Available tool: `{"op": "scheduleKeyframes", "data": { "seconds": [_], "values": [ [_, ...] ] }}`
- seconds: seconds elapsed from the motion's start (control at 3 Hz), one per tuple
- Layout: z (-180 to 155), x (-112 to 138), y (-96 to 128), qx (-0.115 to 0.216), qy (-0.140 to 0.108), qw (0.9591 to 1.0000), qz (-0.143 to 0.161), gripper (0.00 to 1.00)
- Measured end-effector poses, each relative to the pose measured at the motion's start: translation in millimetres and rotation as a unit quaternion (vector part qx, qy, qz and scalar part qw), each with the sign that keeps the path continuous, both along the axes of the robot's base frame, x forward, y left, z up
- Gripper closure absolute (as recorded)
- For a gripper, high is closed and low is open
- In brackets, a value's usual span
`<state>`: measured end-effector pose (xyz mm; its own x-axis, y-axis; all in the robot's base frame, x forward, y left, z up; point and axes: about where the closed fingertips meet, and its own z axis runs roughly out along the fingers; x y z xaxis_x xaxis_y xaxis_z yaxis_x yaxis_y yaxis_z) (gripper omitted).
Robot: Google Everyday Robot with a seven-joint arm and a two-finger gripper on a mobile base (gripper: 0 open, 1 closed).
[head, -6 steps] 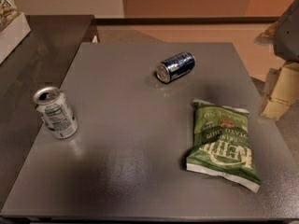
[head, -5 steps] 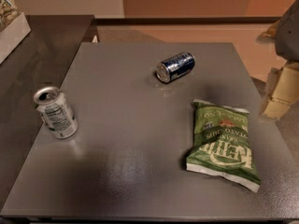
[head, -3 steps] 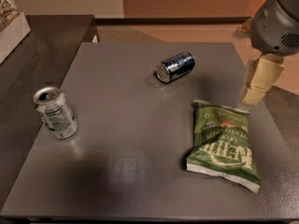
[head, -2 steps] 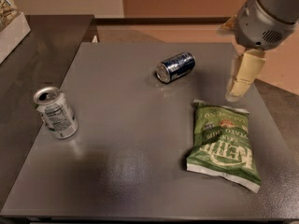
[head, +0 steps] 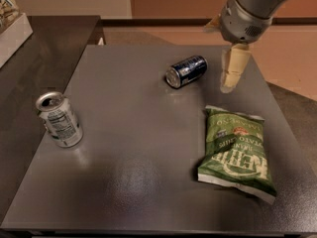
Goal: Place pepsi can upright
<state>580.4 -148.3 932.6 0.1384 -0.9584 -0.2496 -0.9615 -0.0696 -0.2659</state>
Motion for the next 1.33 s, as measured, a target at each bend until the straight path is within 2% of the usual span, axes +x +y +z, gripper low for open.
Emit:
{"op": "scheduleKeyframes", "data": {
  "seconds": [0.33,0.67,1.33],
  "values": [
    [-17,33,13,-0.019,0.006,0.9989,0.042,0.00],
    [-36,56,25,-0.037,0.021,0.9959,0.080,0.00],
    [-61,75,40,-0.058,0.045,0.9890,0.128,0.00]
  ]
}}
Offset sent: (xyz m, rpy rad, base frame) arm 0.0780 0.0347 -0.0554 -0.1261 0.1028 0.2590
